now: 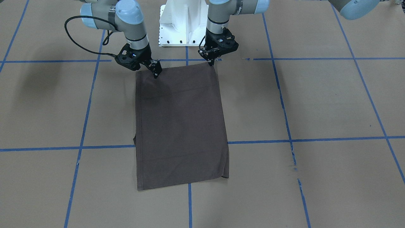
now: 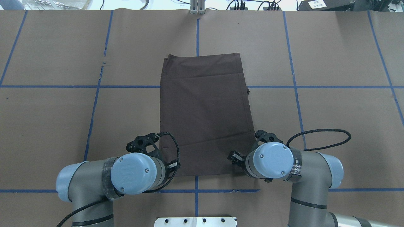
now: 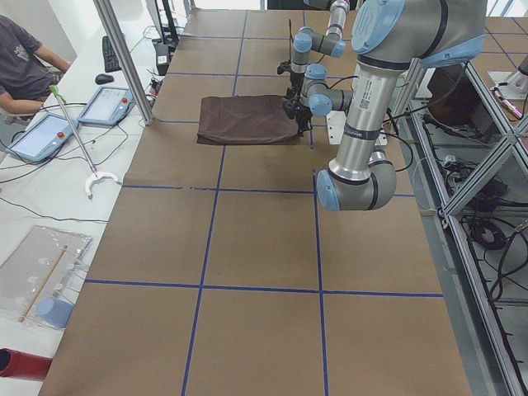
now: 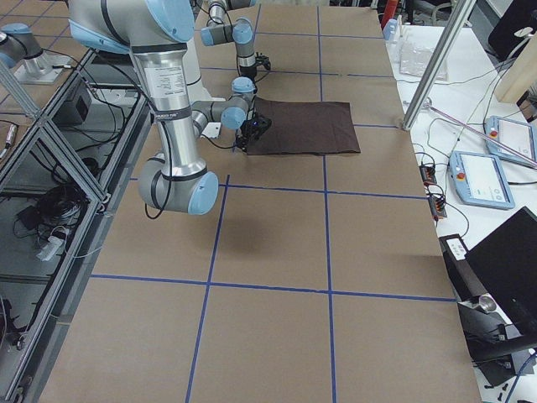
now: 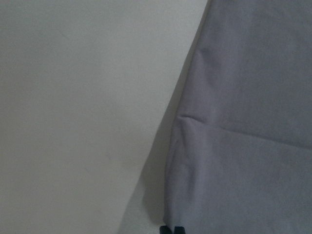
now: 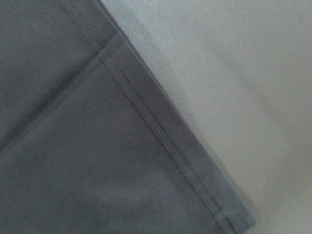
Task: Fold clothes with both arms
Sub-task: 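Lower both grippers to the shirt's near corners and grasp the edge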
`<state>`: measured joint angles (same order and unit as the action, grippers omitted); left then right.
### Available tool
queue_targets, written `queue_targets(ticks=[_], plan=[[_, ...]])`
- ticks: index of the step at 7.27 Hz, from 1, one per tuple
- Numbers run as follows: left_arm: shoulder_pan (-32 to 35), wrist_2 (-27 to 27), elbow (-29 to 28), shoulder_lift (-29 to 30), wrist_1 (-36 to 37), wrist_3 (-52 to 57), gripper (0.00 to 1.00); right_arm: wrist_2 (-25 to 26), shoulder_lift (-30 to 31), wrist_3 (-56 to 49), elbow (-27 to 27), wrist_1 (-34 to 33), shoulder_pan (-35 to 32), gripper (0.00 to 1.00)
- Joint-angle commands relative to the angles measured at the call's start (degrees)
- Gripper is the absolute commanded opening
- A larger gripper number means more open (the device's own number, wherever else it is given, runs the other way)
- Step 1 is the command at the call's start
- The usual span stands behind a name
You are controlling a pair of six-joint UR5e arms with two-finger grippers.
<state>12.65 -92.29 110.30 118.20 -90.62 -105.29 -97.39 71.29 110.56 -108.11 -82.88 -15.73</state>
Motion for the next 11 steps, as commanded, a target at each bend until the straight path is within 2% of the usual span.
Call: queue_targets(ticks=[1,2,3,4,5,6,7,8,11], plan=[[0.0,0.0,0.0,0.0,0.0,0.0,0.0,0.1,0.0,0.0,0.2,0.0,-0.2,1.0],[0.0,0.0,0.0,0.1,0.0,0.0,0.0,0.1,0.0,-0.1,0.2,0.0,-0.2,1.0],[0.0,0.0,0.0,0.0,0.0,0.0,0.0,0.1,0.0,0.0,0.3,0.0,-0.2,0.9],[0.0,0.0,0.0,0.1,0.0,0.1,0.0,0.1,-0.1,0.0,0.3,0.0,-0.2,0.59],[0.0,0.0,0.0,0.1,0.0,0.0,0.0,0.0,-0.1,-0.1,0.3,0.0,-0.2,0.38],[0.0,0.0,0.0,0.1,0.0,0.0,0.0,0.0,-0.3,-0.1,0.3,0.0,-0.2,0.21],[0.0,0.0,0.0,0.1,0.0,0.0,0.0,0.0,-0.4,-0.1,0.3,-0.1,-0.4,0.1],[0.0,0.0,0.0,0.1,0.0,0.0,0.0,-0.2,-0.6,-0.3,0.2,-0.1,-0.8,0.01],[0.0,0.0,0.1,0.2,0.0,0.5,0.0,-0.4,-1.7,-0.3,0.1,-0.1,-1.5,0.0]])
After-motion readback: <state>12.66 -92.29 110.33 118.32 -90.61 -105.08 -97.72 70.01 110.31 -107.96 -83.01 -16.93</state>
